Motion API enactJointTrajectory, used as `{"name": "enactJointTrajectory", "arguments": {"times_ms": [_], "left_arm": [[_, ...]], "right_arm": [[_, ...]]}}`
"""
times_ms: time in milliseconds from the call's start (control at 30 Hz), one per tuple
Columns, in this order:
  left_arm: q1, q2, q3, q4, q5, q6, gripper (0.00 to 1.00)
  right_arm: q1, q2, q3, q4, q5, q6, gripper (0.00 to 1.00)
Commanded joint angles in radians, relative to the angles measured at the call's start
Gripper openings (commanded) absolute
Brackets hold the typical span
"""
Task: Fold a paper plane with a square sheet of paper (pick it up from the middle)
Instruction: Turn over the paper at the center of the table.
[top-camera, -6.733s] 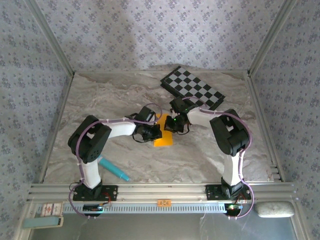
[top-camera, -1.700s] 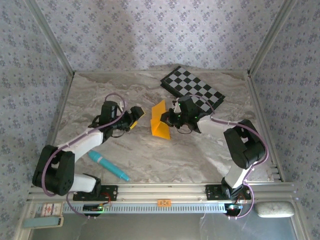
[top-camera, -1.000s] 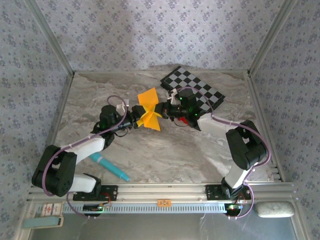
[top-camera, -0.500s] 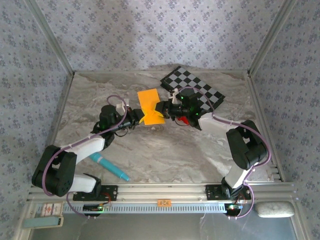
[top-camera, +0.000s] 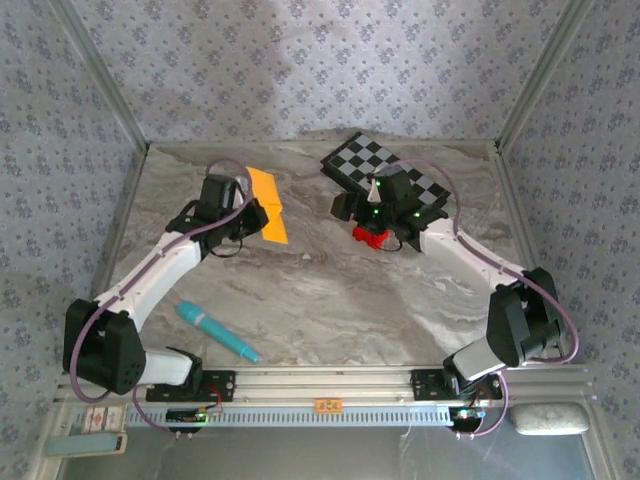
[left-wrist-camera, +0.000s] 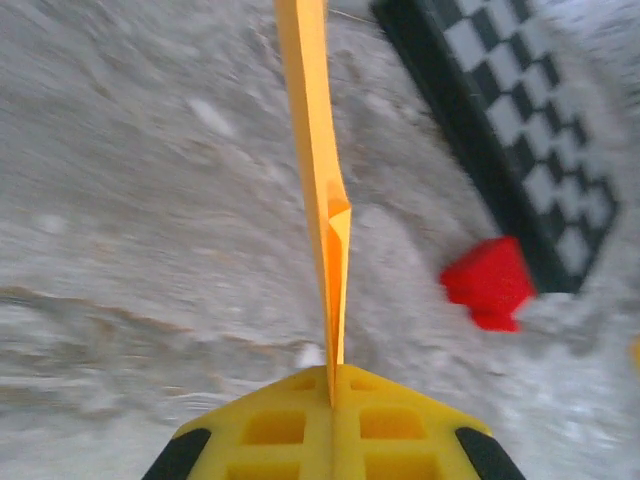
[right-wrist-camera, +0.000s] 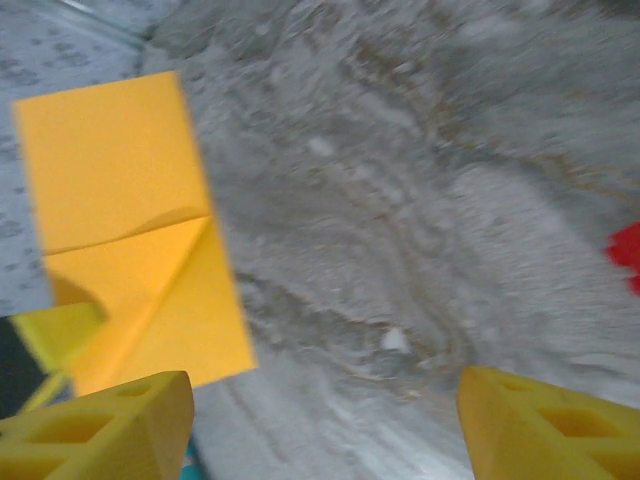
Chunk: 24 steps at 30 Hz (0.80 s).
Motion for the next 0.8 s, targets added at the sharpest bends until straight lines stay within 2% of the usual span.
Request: {"name": "enactJointTrajectory", "arguments": {"times_ms": [0,67,200,467,600,767], "left_arm": [[-0.063,0.075,0.106,-0.356,-0.348,0.189,0.00],[-0.105,0.126,0.157,-0.414,-0.465,0.200,0.00],[-0.170,0.225,0.232,-0.479,-0.610,0.173,0.00],[-0.257,0.465,0.364,-0.551,-0.729,0.144,0.00],[-0.277,0.545,0.408,-0.528,-0.635,0.121,0.09],[-0.271,0.568,0.364,-0.376,-0.332,0.073,0.21]], "right_arm": [[0.000,-0.023,0.014,-0.145,0.174,-0.077,0.74],[-0.002,-0.032,0.002,-0.152,0.210,-0.070,0.74],[-0.010,-0.045,-0.019,-0.175,0.260,-0.043,0.74],[-0.039,-0.115,-0.101,-0.178,0.313,0.022,0.73],[-0.046,-0.137,-0.126,-0.182,0.326,0.038,0.74],[-0.049,-0.150,-0.140,-0.191,0.340,0.066,0.73]]}}
